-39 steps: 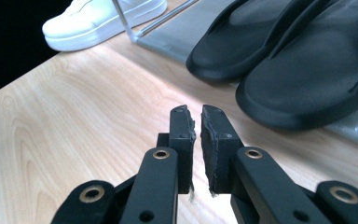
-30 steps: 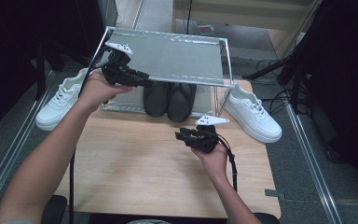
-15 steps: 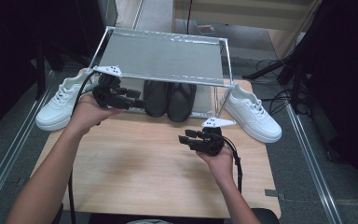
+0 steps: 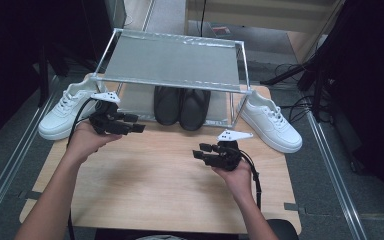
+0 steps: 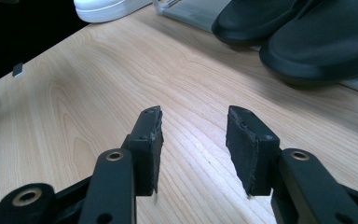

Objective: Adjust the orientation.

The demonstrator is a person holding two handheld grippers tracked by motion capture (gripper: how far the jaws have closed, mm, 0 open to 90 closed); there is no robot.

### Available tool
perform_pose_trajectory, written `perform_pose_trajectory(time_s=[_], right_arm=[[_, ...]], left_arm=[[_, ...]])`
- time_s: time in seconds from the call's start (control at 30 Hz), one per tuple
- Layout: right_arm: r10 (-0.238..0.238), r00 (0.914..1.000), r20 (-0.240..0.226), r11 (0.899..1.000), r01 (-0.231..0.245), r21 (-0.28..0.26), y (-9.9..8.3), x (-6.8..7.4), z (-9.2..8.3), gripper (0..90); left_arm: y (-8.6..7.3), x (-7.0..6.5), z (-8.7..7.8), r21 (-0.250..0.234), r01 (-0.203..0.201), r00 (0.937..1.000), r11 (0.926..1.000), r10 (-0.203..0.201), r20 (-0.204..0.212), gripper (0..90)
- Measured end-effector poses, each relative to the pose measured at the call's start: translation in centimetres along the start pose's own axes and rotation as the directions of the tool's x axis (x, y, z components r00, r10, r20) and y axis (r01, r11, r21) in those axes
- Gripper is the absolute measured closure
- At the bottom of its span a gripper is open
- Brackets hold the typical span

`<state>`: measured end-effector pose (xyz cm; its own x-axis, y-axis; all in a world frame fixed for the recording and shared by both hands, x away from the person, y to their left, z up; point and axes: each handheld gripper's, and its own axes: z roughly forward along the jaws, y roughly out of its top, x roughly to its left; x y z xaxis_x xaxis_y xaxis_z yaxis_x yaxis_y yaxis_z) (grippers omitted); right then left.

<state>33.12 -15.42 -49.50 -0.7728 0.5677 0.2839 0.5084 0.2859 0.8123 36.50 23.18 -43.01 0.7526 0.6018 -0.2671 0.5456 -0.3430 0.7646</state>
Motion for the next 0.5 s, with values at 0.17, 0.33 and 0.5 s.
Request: perform_pose_trajectory(time_s=[0.17,0.33,0.5], right_arm=[[-0.006,0.9999,-0.012,1.000,0.006,0.014,0.1,-0.1,0.4,56.5],[-0.013,0.9997,-0.019,0.999,0.014,0.029,0.1,0.0,0.7,56.4],[-0.011,0.9998,-0.017,1.000,0.012,0.026,0.1,-0.1,0.6,56.2]], left_arm=[[-1.0,1.0,-0.7,-0.022,0.031,0.9994,0.9993,-0.031,-0.012,41.6],[-1.8,1.9,-1.4,-0.031,0.044,0.9988,0.9985,-0.045,-0.021,42.0],[-2.8,3.0,-1.9,-0.021,0.072,0.9967,0.9972,-0.072,-0.037,42.1]])
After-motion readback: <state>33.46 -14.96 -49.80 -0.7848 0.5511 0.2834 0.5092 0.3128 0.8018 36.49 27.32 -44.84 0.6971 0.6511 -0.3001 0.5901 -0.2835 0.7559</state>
